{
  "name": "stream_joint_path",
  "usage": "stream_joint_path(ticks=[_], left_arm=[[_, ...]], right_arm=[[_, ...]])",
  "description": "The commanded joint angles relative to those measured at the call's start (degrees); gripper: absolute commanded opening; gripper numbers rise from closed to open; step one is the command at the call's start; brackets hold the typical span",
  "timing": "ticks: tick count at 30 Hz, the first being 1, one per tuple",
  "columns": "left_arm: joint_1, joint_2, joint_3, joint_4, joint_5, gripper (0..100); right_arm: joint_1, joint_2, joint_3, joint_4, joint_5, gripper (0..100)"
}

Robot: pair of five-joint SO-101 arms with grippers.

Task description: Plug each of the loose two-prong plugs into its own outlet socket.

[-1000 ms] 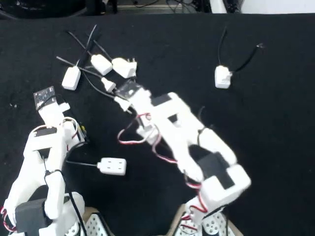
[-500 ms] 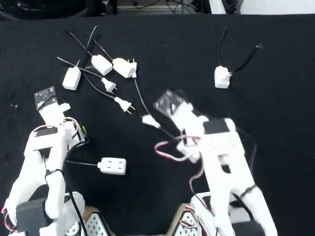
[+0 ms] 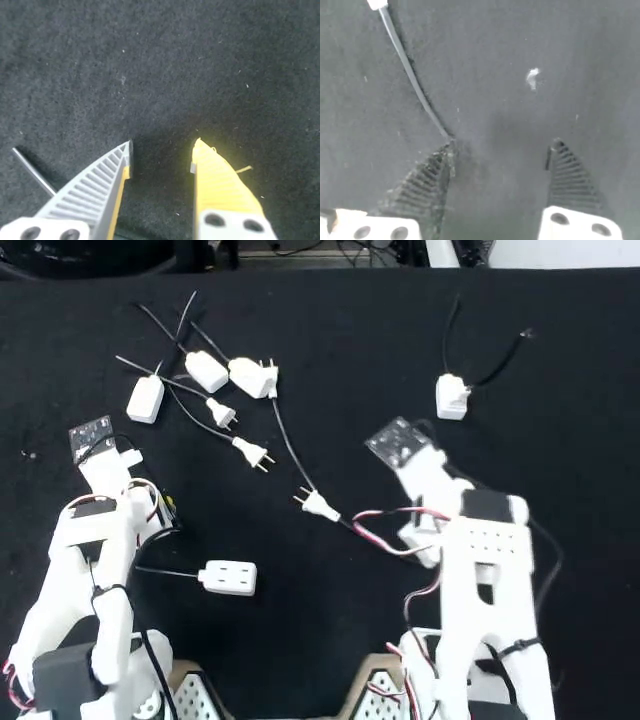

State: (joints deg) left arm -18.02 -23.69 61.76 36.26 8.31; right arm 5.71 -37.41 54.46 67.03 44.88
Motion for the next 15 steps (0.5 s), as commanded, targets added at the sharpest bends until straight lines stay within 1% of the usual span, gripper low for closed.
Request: stream_joint_path(ticks=[1,3,6,8,11,15], left_arm=[[-0.57,-1.23,-0.57,-0.62,0.18,20],[-0.57,-1.23,-0.48,-0.62,0.18,20],[-0.57,-1.23,-0.40,-0.62,0.18,20],[-0.57,-1.23,-0.31,-0.62,0.18,20],[-0.57,-1.23,-0.31,-0.62,0.18,20],[-0.57,-1.23,-0.31,-0.62,0.18,20]], right_arm=[[-8.88,-0.57,-1.63,-7.47,-9.23,21.7],[-14.24,1.63,-0.40,-12.75,-12.92,16.5],[-18.90,7.08,0.48,-20.84,-13.10,13.3],[-19.08,11.21,0.22,-26.29,-12.57,14.4],[-18.55,17.36,-0.04,-32.79,-7.38,15.2],[-18.29,24.48,-0.40,-36.66,-2.37,15.2]])
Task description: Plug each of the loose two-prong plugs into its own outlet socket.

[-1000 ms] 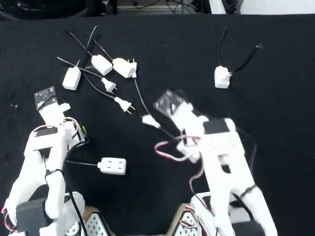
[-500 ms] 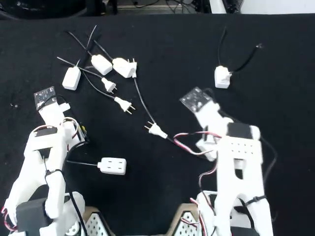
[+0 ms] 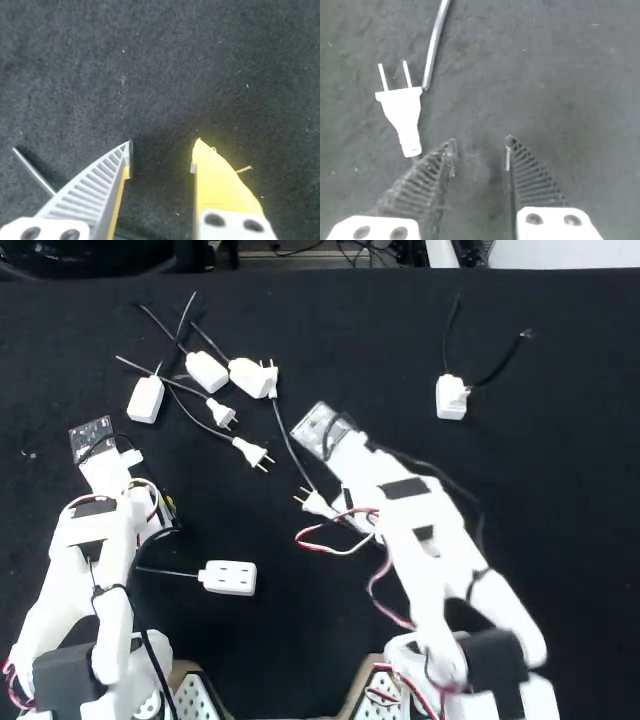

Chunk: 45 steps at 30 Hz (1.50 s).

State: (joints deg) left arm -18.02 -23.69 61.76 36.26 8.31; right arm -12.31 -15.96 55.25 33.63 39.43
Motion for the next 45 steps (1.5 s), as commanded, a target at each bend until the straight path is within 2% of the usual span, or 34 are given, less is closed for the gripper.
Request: stream_joint_path(ticks=[1,6,13,16,22,26,29,45], left_arm=[[-0.57,-1.23,-0.31,-0.62,0.18,20],[-0.57,-1.23,-0.48,-0.62,0.18,20],[-0.57,-1.23,-0.40,-0.62,0.18,20],[-0.57,-1.23,-0.31,-0.62,0.18,20],[-0.57,-1.23,-0.31,-0.62,0.18,20],[-0.57,-1.23,-0.40,-0.62,0.18,20],[-0.57,-1.23,-0.40,-0.62,0.18,20],[-0.57,-1.23,-0.22,-0.62,0.18,20]], right_arm=[[-0.44,3.82,-1.19,-3.16,3.25,15.2],[-2.81,2.95,-0.92,0.00,0.18,15.2],[-12.75,0.04,1.01,5.89,-3.08,15.2],[-13.10,-2.07,1.36,6.15,-4.31,15.1],[-8.62,-11.12,1.19,10.64,-10.02,15.2],[-14.86,-17.19,3.56,15.12,-11.52,15.2],[-18.64,-18.77,6.20,12.57,-11.78,15.2],[-19.52,-4.26,1.80,5.80,-15.74,15.2]])
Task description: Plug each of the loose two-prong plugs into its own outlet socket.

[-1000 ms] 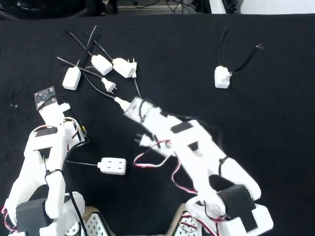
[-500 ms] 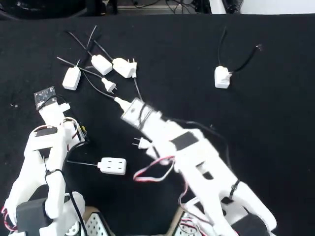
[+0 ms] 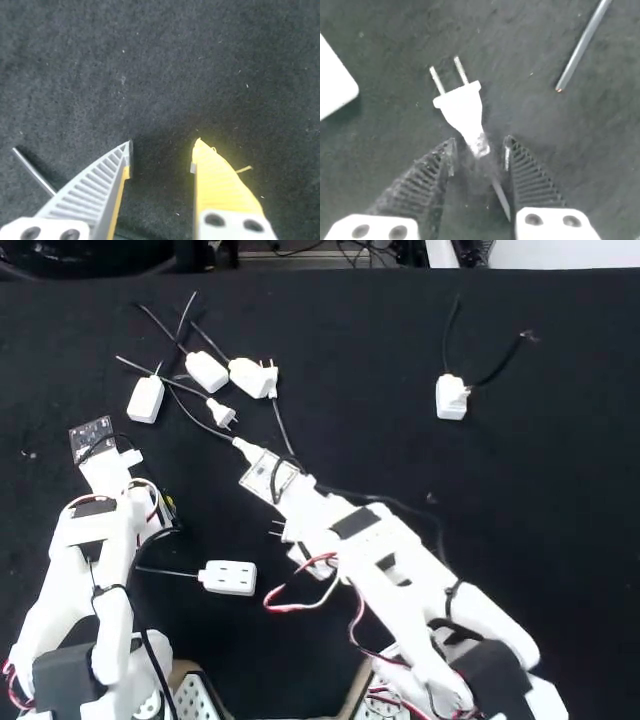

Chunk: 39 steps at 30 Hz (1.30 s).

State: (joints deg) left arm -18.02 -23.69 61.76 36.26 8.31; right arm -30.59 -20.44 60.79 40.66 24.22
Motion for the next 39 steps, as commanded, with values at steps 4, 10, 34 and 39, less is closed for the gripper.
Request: stream_joint_path(ticks=[4,10,34,39], left_arm=[[-0.57,-1.23,-0.31,-0.62,0.18,20],[-0.57,-1.23,-0.31,-0.62,0.18,20],[-0.57,-1.23,-0.31,-0.62,0.18,20],[-0.57,-1.23,-0.31,-0.62,0.18,20]], right_arm=[[-5.19,0.22,-3.74,-1.32,-0.53,15.2],[-7.74,0.66,-2.59,-4.13,-0.53,15.1],[-3.43,0.75,1.36,-9.58,8.35,15.2],[-3.34,0.75,1.19,-6.15,9.49,15.2]])
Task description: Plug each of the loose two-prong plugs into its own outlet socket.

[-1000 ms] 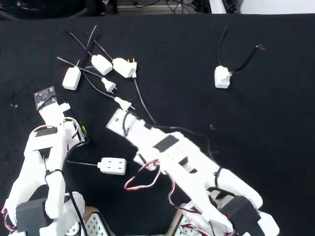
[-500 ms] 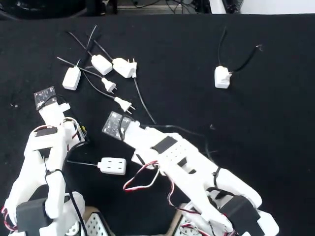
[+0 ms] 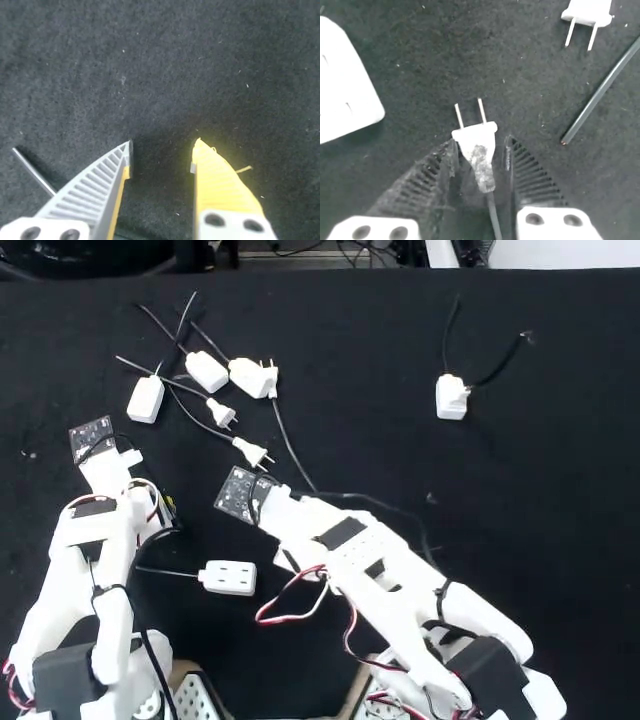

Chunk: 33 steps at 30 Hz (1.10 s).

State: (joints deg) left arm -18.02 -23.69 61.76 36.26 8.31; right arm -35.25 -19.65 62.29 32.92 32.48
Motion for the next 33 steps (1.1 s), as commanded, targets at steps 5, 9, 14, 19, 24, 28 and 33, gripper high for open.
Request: stream_joint_path(ticks=[5,9,14,19,24,28,33], left_arm=[[-0.57,-1.23,-0.31,-0.62,0.18,20],[-0.57,-1.23,-0.31,-0.62,0.18,20],[-0.57,-1.23,-0.40,-0.70,0.18,20],[-0.57,-1.23,-0.40,-0.70,0.18,20],[-0.57,-1.23,-0.40,-0.70,0.18,20],[-0.57,-1.23,-0.40,-0.70,0.18,20],[-0.57,-1.23,-0.48,-0.70,0.18,20]], right_arm=[[1.32,-0.04,-0.48,2.11,1.23,15.3],[1.32,-0.04,-0.57,2.20,1.23,15.3],[1.32,-0.04,-0.84,2.81,1.23,15.3],[3.43,4.44,-5.05,5.54,1.32,18.0],[3.78,10.07,-9.45,8.18,1.32,19.8],[3.69,9.27,-9.19,7.56,1.32,19.8],[3.52,8.66,-8.31,3.78,1.32,19.8]])
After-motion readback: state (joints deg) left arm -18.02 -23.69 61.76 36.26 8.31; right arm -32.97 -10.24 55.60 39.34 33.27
